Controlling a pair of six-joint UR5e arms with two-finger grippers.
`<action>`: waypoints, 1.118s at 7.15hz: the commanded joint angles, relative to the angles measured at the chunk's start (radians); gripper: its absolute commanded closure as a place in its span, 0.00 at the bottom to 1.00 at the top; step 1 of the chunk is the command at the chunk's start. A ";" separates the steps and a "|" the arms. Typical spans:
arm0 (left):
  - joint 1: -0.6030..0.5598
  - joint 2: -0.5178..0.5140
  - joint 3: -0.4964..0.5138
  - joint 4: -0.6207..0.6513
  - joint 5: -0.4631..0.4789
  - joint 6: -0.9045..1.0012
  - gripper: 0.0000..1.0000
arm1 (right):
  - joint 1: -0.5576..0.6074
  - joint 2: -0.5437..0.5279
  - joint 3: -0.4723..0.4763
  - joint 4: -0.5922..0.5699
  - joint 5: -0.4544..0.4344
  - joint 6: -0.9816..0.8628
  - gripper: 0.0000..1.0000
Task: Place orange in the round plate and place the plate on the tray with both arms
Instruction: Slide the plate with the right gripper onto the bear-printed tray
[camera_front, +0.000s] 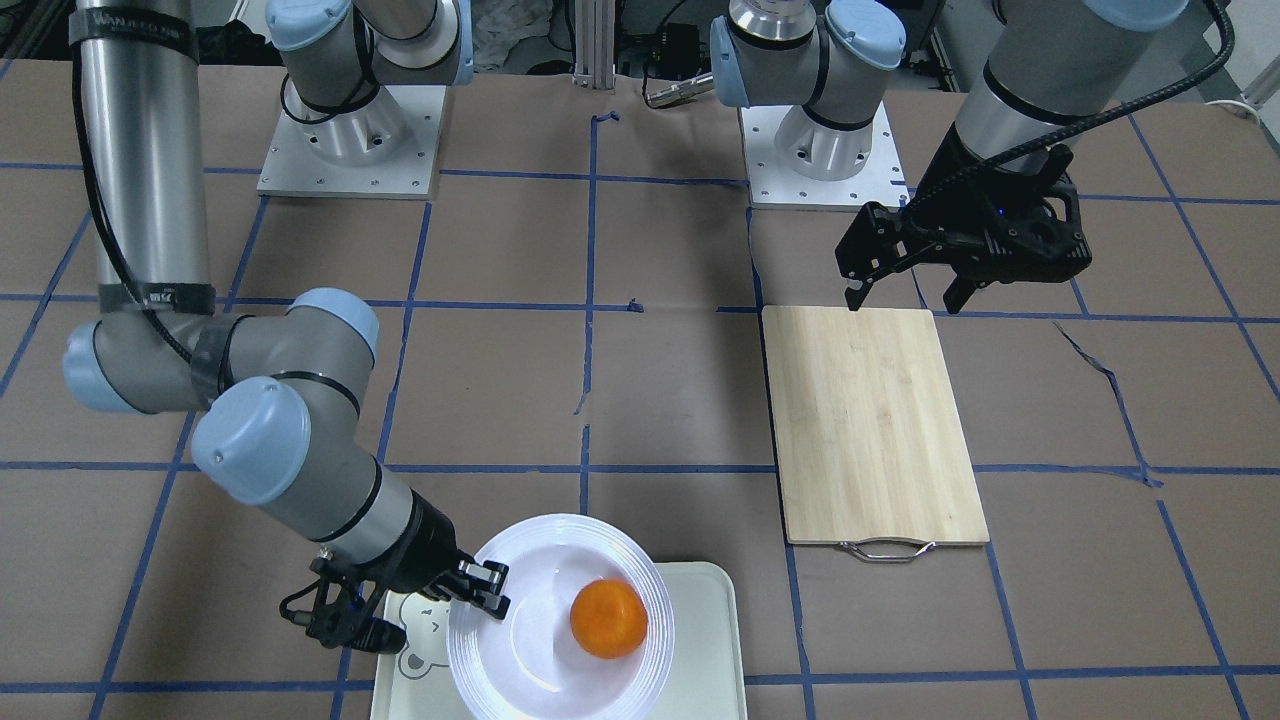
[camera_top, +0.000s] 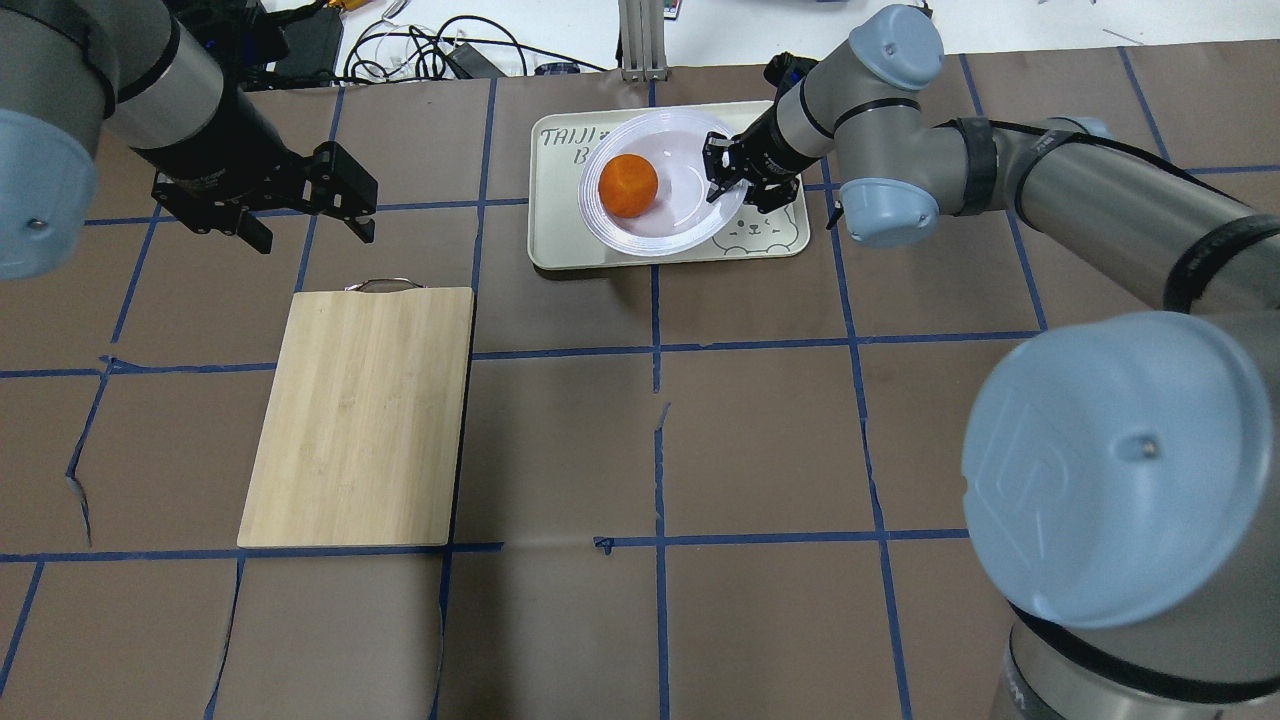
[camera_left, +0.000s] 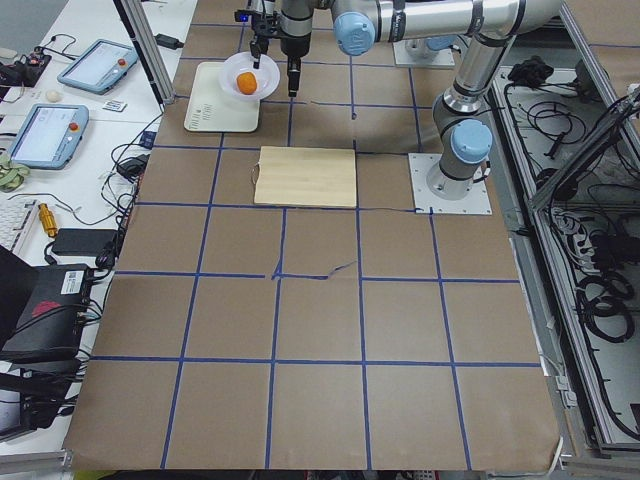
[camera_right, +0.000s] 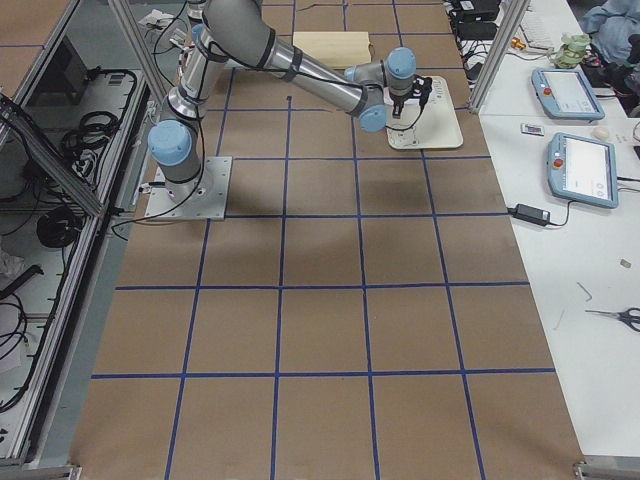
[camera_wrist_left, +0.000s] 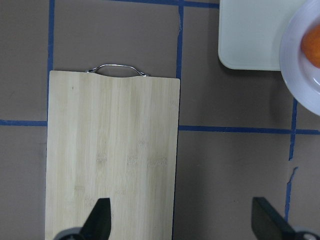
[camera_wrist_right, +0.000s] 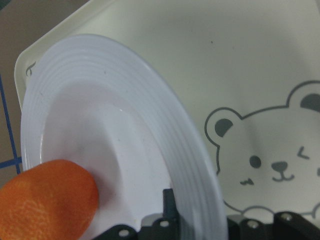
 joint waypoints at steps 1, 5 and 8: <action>0.002 0.010 -0.004 -0.025 0.003 0.013 0.00 | 0.000 0.070 -0.059 0.003 0.045 0.018 0.95; 0.006 0.009 -0.006 -0.024 0.003 0.016 0.00 | -0.003 0.066 -0.079 0.004 -0.003 0.059 0.21; 0.006 0.009 -0.006 -0.025 0.003 0.016 0.00 | -0.055 -0.009 -0.110 0.092 -0.118 -0.120 0.00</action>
